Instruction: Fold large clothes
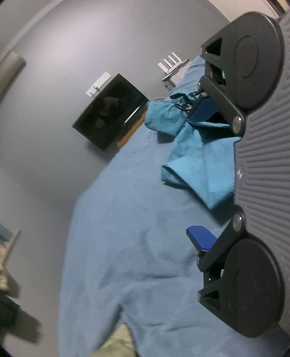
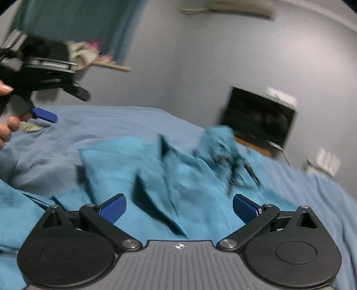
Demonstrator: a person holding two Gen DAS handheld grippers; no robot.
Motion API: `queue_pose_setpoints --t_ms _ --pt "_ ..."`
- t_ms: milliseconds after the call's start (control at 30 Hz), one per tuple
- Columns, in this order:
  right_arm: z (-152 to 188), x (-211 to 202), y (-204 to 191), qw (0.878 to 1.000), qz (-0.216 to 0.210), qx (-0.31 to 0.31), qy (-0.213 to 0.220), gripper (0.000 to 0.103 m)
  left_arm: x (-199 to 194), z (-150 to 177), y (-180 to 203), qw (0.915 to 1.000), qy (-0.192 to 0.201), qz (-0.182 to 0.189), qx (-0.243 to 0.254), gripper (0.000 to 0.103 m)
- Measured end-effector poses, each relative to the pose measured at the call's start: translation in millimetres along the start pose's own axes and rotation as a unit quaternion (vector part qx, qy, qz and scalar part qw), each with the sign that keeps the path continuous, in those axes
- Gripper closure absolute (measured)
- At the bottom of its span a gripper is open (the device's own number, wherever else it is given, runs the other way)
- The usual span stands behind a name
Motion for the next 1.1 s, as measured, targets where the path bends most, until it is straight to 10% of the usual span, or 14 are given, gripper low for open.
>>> queue_pose_setpoints --t_ms 267,400,700,900,1100 --pt "14.2 97.0 -8.4 0.992 -0.001 0.072 -0.107 0.032 5.8 21.6 12.0 0.9973 -0.019 0.007 0.070 0.004" --pt "24.9 108.6 12.6 0.981 -0.001 0.154 -0.120 0.095 4.6 24.1 12.6 0.9954 -0.020 0.005 0.093 0.004" --pt "12.8 22.4 127.8 0.957 0.098 0.274 0.005 0.098 8.1 30.8 20.5 0.9918 -0.027 0.008 0.124 0.004" --pt "48.6 -38.2 201.1 0.940 0.192 0.282 0.007 0.098 8.6 40.6 29.6 0.9872 -0.038 0.007 0.155 0.004" --pt "128.7 -72.6 257.7 0.885 0.270 0.379 -0.026 0.097 12.7 59.7 38.9 0.9770 -0.059 0.003 0.205 0.004"
Point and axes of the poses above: each gripper's, at about its wrist camera, not at the fingertips, and x roughly the way its jaws point, y to its right, z to its underside, the point moved 5 cm from there along x, roughly the way its jaws point, and after that the axes turned 10 degrees about y, right-handed, at the moved point
